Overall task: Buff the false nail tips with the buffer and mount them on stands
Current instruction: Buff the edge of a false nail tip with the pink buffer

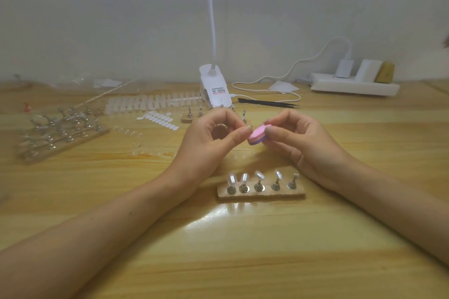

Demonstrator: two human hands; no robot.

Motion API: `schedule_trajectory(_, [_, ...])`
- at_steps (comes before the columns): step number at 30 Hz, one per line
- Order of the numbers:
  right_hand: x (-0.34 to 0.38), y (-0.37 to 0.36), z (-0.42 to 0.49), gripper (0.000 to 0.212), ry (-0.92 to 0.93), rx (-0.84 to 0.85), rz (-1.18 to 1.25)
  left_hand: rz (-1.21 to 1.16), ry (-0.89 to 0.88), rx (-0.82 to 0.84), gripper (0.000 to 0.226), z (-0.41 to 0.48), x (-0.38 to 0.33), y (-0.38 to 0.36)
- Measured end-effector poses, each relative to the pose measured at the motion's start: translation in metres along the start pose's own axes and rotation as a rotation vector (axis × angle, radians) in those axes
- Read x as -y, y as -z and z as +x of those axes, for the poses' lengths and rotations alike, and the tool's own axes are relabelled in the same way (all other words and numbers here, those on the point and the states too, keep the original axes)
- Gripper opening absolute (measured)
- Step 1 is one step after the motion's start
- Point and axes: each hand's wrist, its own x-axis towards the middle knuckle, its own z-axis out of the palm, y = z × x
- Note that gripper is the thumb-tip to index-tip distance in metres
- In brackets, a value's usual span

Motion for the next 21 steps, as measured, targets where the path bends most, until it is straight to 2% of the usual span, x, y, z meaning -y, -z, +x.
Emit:
schedule_trajectory(3, [0.0005,-0.0023,-0.0011,0.017,0.009,0.059,-0.055,-0.006,0.001,-0.004,0.014,-0.0004,0.0001,0.0])
schedule_trajectory(6, [0.0013,-0.0013,-0.0005,0.017,0.002,-0.055,-0.016,0.011,0.015,-0.011,0.016,-0.0003,-0.0001,-0.0002])
schedule_trajectory(9, [0.0013,-0.0046,-0.0024,0.017,-0.006,0.072,-0.089,0.019,0.029,-0.022,0.018,0.0,0.0007,0.0007])
schedule_trajectory(13, [0.0017,-0.0023,-0.0008,0.015,0.003,-0.066,0.003,0.023,0.054,-0.046,0.022,0.0007,0.0026,0.0004])
schedule_trajectory(16, [0.0027,-0.0035,-0.0016,0.015,-0.007,0.049,-0.065,0.032,0.05,-0.035,0.023,0.0004,0.0032,0.0008])
schedule_trajectory(21, [0.0032,-0.0033,-0.0015,0.016,0.009,-0.017,-0.048,0.035,0.053,-0.034,0.022,0.0014,0.0035,0.0015])
